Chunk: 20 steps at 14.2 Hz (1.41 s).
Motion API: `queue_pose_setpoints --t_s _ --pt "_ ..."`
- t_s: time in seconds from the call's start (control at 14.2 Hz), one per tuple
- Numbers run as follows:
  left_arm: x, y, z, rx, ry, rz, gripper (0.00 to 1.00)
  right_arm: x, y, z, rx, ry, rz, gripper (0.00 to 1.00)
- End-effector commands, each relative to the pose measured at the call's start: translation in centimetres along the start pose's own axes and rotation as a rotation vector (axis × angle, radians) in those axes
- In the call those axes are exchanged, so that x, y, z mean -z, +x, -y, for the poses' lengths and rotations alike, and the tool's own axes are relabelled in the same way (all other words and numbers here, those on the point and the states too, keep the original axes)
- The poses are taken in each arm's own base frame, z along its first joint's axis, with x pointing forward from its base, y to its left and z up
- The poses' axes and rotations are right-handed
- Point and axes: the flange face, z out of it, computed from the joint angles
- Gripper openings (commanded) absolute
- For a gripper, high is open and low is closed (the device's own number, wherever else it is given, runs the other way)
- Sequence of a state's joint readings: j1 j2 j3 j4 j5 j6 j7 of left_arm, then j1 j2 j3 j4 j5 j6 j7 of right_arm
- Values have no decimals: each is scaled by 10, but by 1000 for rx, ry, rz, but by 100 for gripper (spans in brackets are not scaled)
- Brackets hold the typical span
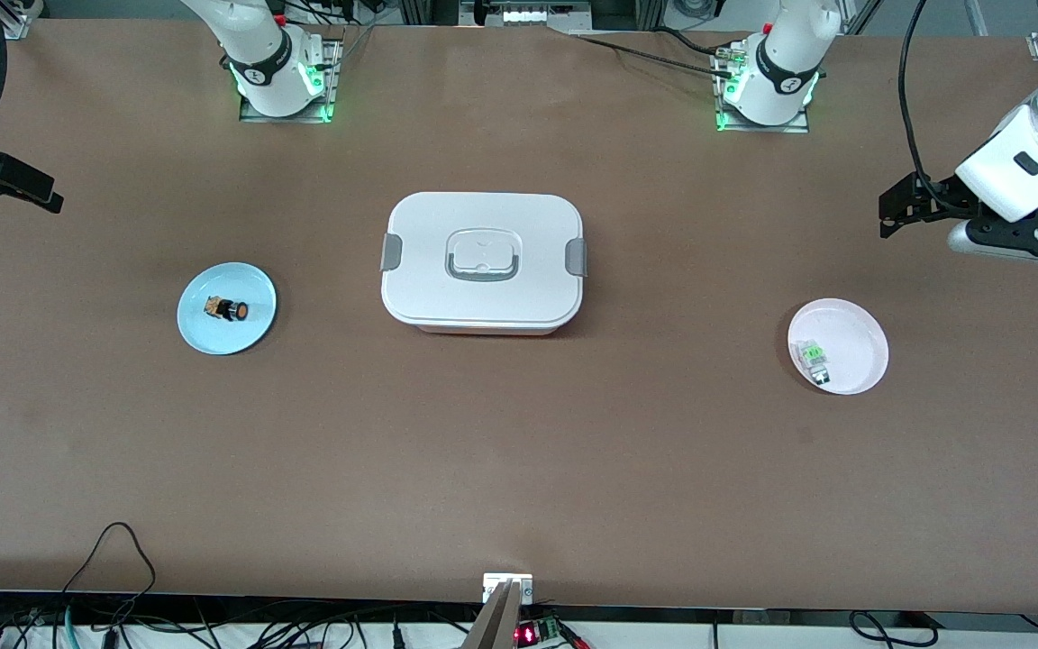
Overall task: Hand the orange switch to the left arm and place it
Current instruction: 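Move the right gripper down over the switch in the blue dish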
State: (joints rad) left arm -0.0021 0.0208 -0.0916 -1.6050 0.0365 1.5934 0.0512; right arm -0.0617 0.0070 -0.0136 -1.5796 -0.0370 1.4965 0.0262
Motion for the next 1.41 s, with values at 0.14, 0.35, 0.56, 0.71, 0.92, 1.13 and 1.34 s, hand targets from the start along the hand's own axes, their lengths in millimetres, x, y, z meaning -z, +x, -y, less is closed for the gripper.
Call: queue_pose_setpoints --t_s 0.14,0.35,0.56,0.71,0.92,1.13,1.34 --pt "4 -1 5 3 -16 25 100 -15 3 0 8 12 41 100" --pt "4 -1 5 4 -16 25 100 -27 6 -2 -6 12 87 100" --pt "5 -2 2 0 -16 30 100 -29 11 -1 -15 10 72 100" --pt "3 -4 2 0 -17 47 100 -46 24 3 -10 10 81 100" --pt "5 -4 1 -2 -18 45 100 -74 42 3 -10 8 102 100" --pt "7 -3 -4 -6 -18 40 100 -103 62 6 -5 4 102 100" --pt "8 -3 -5 -11 -19 38 100 -135 74 13 2 8 86 100"
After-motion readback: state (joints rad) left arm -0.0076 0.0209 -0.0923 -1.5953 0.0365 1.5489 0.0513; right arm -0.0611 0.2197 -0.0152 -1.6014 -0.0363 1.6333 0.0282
